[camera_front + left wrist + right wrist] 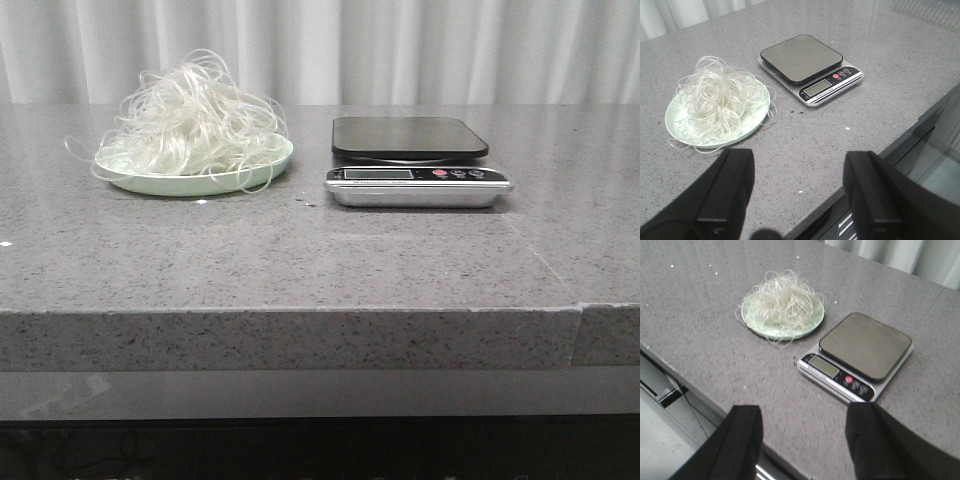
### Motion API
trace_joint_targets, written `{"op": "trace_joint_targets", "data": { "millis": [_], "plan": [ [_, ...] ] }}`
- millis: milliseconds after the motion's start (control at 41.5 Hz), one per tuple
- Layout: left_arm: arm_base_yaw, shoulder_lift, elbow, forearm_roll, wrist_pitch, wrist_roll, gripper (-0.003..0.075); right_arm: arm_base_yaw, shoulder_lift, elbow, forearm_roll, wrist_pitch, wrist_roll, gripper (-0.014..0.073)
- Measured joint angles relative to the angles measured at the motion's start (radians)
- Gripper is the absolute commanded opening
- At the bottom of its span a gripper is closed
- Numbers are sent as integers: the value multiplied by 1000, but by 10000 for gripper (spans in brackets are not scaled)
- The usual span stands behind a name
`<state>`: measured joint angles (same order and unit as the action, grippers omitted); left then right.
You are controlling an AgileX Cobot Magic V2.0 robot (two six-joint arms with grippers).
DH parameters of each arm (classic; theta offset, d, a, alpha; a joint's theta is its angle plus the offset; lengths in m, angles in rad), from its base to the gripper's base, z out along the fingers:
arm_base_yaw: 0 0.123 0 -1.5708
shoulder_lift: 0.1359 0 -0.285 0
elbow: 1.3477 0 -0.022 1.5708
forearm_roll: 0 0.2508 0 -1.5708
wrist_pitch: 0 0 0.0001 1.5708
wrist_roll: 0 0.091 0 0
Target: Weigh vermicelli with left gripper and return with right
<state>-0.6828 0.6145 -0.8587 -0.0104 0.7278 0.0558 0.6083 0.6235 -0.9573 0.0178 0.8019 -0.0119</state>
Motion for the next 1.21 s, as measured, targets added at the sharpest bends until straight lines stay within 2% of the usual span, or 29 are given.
{"op": "trace_joint_targets", "data": {
  "millis": [193, 289, 434, 603, 1206],
  "plan": [
    [0, 0, 0, 0, 0, 0, 448, 0, -98, 45, 0, 77, 0, 482],
    [0, 0, 0, 0, 0, 0, 380, 0, -111, 47, 0, 88, 0, 462],
    [0, 0, 0, 0, 0, 0, 245, 0, -111, 47, -2, 88, 0, 302],
    [0, 0, 0, 0, 0, 0, 141, 0, -111, 47, -2, 88, 1, 155],
    [0, 0, 0, 0, 0, 0, 142, 0, -111, 47, -2, 95, 1, 159]
  ]
}}
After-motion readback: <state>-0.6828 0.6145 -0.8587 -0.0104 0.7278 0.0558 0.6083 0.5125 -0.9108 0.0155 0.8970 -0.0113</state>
